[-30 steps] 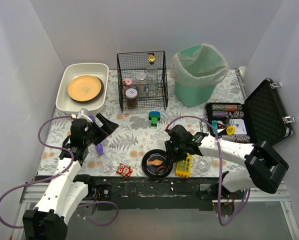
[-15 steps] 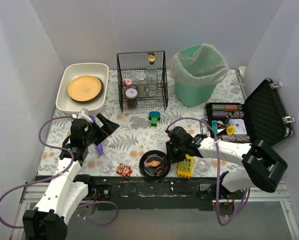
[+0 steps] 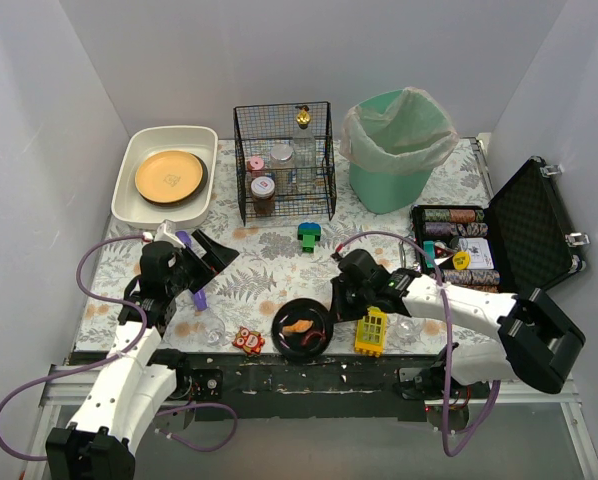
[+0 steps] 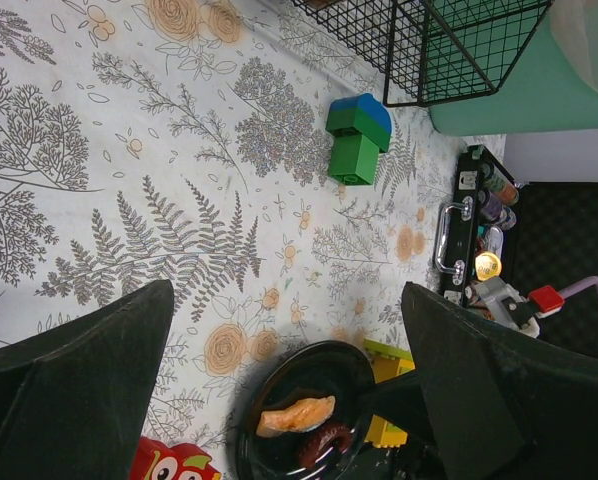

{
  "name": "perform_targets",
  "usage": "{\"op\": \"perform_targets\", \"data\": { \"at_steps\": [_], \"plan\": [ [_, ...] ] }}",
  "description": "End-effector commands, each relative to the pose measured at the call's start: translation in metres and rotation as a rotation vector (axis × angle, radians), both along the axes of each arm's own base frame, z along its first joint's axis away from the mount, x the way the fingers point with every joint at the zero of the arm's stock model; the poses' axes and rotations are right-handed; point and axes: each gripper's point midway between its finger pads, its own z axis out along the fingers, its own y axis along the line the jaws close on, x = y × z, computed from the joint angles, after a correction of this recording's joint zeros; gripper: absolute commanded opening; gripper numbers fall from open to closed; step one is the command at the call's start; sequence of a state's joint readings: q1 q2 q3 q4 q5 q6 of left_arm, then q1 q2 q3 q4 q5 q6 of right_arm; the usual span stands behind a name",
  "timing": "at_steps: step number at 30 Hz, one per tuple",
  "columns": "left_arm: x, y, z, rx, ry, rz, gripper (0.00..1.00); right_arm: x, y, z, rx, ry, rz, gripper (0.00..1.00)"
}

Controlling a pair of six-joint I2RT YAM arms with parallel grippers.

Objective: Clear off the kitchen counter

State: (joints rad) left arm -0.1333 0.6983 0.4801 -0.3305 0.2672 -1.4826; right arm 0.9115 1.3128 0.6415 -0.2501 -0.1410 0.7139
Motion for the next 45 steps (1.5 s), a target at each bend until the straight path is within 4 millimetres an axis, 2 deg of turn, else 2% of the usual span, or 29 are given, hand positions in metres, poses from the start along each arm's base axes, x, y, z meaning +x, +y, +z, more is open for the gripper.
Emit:
{"op": "perform_targets", "data": {
  "at_steps": [1,5,12,17,23,29,37,45],
  "plan": [
    [-0.003,-0.002,0.002,-0.01,-0.006,-0.007,0.98,0.022,0.006,0.038,0.052,-0.055,-0.1,0.01],
    [-0.002,-0.002,0.004,-0.013,-0.008,-0.007,0.98,0.035,0.007,0.065,0.125,-0.044,-0.158,0.01],
    [-0.003,-0.002,0.006,-0.012,-0.008,-0.006,0.98,0.069,-0.009,0.111,0.284,-0.047,-0.332,0.01],
    [-0.004,-0.002,0.005,-0.013,-0.004,-0.005,0.98,0.099,-0.034,0.15,0.357,-0.113,-0.532,0.01],
    [-0.005,-0.003,0.007,-0.014,-0.002,-0.011,0.98,0.137,-0.072,0.213,0.408,-0.232,-0.809,0.01],
    [-0.007,-0.002,0.006,-0.007,0.006,-0.016,0.98,0.168,-0.098,0.27,0.457,-0.292,-0.973,0.01],
    [-0.012,-0.003,0.006,-0.014,0.01,-0.019,0.98,0.228,-0.128,0.304,0.491,-0.316,-1.083,0.01],
    [-0.014,-0.005,0.006,-0.021,0.014,-0.033,0.98,0.29,-0.182,0.316,0.458,-0.397,-1.243,0.01]
  ]
}}
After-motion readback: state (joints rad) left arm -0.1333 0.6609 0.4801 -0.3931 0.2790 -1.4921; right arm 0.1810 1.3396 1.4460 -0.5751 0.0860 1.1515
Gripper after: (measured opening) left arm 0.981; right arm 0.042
